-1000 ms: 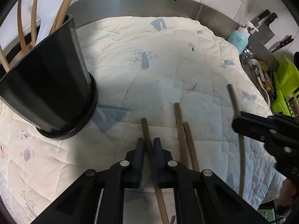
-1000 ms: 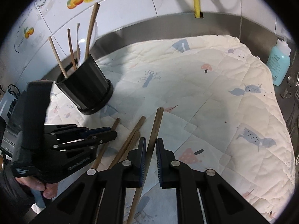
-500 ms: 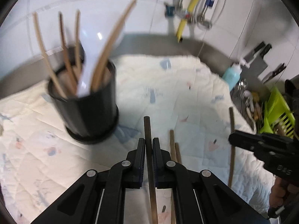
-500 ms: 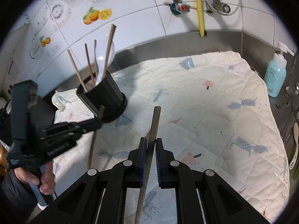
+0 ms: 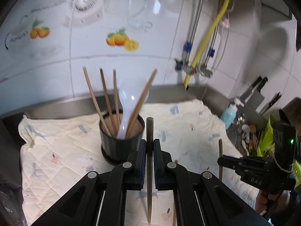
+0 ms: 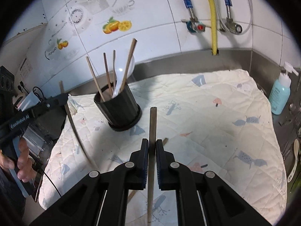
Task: Organize utensils
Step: 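Carry both chopsticks to the black holder and lower them inside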
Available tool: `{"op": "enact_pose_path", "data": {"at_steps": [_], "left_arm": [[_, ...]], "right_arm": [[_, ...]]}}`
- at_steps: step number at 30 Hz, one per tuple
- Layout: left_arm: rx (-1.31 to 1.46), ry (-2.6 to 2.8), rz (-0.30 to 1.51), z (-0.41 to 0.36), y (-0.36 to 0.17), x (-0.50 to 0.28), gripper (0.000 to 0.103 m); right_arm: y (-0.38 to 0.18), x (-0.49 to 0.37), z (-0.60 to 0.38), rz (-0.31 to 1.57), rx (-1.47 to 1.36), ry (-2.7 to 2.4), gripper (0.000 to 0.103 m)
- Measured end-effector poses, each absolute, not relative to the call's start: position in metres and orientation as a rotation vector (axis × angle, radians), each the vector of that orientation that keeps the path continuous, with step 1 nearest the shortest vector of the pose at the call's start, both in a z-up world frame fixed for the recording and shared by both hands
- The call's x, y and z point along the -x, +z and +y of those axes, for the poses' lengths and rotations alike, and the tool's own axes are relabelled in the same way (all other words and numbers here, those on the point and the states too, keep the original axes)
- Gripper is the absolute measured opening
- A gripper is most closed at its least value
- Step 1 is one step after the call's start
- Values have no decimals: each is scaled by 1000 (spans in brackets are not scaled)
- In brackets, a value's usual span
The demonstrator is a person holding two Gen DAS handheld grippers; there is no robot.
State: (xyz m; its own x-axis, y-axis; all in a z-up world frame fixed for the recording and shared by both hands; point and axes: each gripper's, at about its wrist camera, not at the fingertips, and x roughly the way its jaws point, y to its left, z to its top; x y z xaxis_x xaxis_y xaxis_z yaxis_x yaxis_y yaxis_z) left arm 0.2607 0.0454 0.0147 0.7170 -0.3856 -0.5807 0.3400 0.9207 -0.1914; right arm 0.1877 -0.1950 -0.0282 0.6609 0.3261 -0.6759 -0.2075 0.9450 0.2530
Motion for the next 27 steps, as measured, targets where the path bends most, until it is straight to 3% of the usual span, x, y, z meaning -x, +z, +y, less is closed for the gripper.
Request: {"op": "enact_pose_path", "data": {"at_steps": [17, 27], "left_arm": [[111, -347, 402, 80, 128, -291, 6], [99, -298, 395, 84, 126, -320, 6]], "right_arm": [[9, -197, -187, 691, -168, 321, 10], [31, -208, -179, 640, -149, 327, 10]]}}
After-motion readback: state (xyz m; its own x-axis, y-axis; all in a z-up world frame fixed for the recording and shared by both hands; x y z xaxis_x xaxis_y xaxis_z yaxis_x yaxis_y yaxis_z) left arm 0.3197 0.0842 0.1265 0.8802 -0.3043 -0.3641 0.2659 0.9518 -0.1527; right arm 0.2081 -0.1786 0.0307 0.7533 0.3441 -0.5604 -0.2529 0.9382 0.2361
